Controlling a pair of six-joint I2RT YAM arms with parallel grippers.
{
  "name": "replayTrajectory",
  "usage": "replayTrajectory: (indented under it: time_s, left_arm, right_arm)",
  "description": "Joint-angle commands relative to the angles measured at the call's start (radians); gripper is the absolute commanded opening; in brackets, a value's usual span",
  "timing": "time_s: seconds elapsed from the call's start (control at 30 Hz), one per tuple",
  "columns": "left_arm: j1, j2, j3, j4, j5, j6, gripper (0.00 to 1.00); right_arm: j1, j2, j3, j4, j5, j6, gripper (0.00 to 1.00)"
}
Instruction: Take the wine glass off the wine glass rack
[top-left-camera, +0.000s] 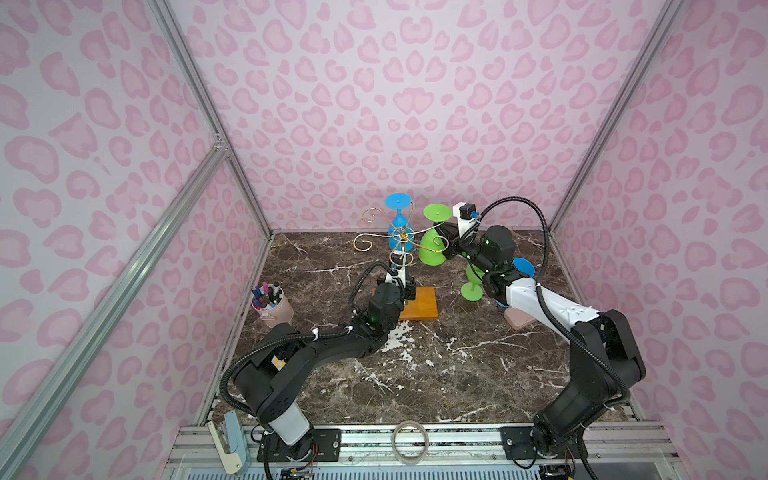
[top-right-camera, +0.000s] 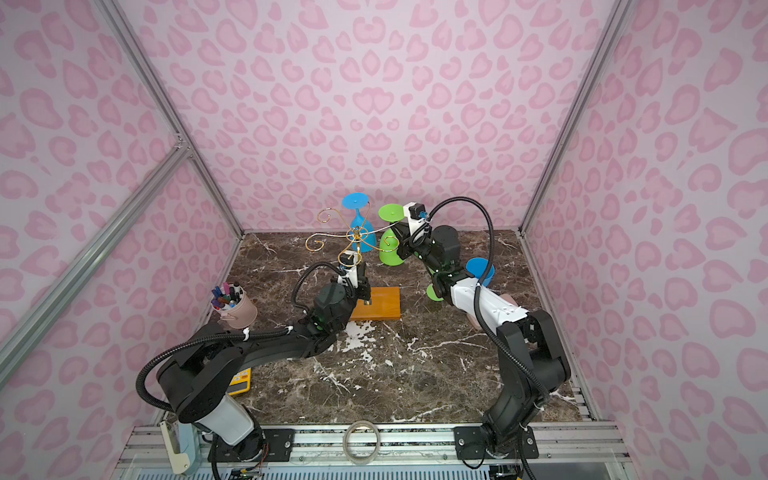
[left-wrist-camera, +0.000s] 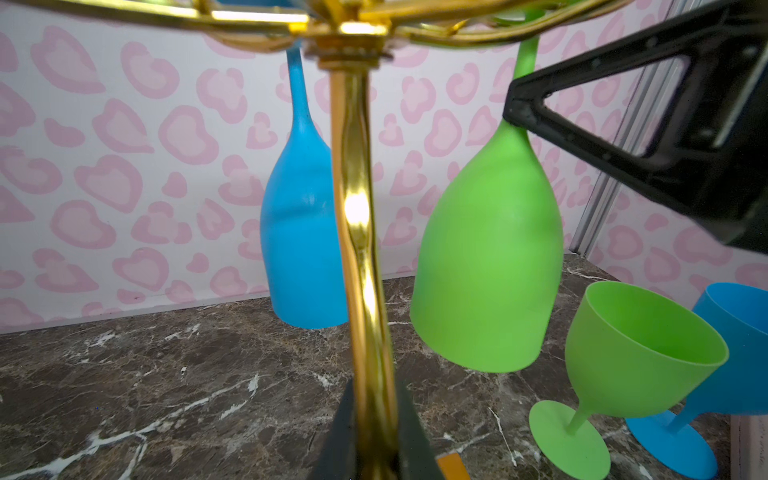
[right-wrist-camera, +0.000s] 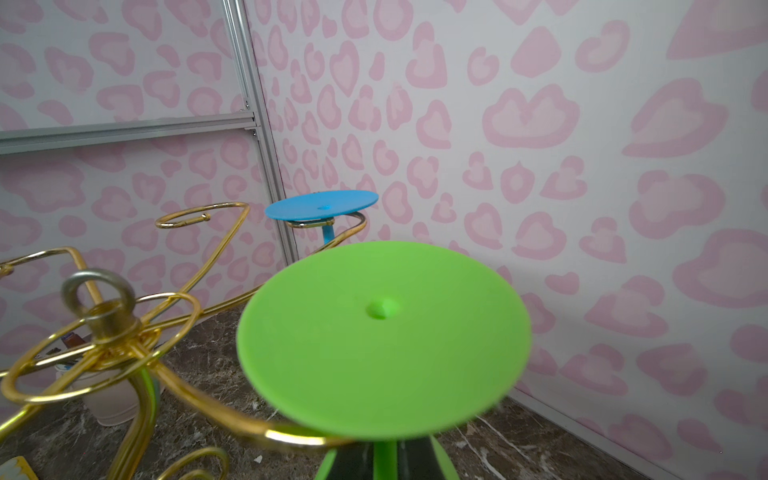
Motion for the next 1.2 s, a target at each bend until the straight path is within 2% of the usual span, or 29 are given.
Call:
replayTrajectory:
  time_s: [0.0, 0.37, 1.17]
  left_arm:
    - [-0.002, 0.008, 0.017, 0.017, 0.030, -0.046, 0.11]
    - [-0.001, 0.011, 0.020, 0.020, 0.033, -0.051, 0.04]
    - [-0.002, 0.011, 0.025, 0.014, 0.036, -0.057, 0.03]
  right_arm:
    - [0.001, -0.001, -0.009, 0.023, 0.006, -0.014, 0.00]
    - [0.001, -0.009, -0.054, 0.099, 0.005, -0.010, 0.00]
    - [0.009, -0.031, -0.070, 0.100, -0.034, -0.032, 0.00]
